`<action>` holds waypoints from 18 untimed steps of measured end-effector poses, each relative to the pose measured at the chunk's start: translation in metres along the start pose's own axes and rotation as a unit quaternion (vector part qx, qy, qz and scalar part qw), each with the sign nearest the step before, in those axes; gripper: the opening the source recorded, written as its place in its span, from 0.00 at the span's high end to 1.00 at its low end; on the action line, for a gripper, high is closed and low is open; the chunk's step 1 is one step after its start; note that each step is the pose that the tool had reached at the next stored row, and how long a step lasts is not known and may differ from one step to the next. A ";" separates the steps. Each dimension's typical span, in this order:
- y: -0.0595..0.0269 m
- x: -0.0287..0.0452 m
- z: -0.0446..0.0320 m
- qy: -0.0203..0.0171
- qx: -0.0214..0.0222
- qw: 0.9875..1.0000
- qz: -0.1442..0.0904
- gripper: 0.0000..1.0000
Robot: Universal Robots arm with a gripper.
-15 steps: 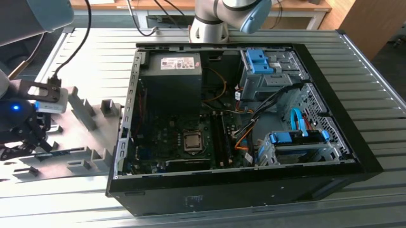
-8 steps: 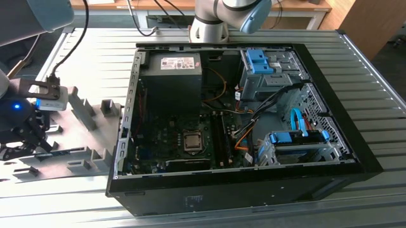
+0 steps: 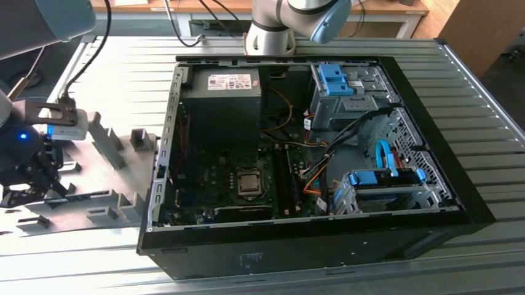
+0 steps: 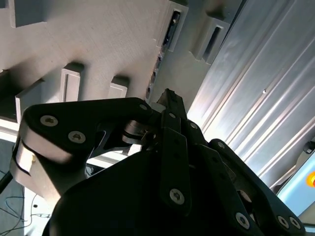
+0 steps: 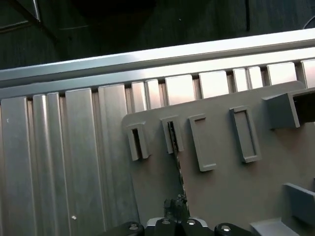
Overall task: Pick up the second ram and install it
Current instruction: 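Pick up the second ram and move it above second insertion slot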
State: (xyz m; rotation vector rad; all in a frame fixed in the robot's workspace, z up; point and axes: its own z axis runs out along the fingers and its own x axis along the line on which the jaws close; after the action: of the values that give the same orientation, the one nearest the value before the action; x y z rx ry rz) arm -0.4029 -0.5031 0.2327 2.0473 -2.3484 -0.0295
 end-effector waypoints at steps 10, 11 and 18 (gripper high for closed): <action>0.0000 0.0000 0.0000 0.002 0.000 0.999 -0.052 0.89; 0.0000 0.0000 0.0000 0.002 0.000 0.998 -0.057 0.89; 0.0000 0.0000 0.0002 0.002 0.000 0.998 -0.063 0.89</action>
State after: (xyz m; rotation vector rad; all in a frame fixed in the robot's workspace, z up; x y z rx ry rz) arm -0.4030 -0.5030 0.2325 2.1910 -2.2130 -0.0269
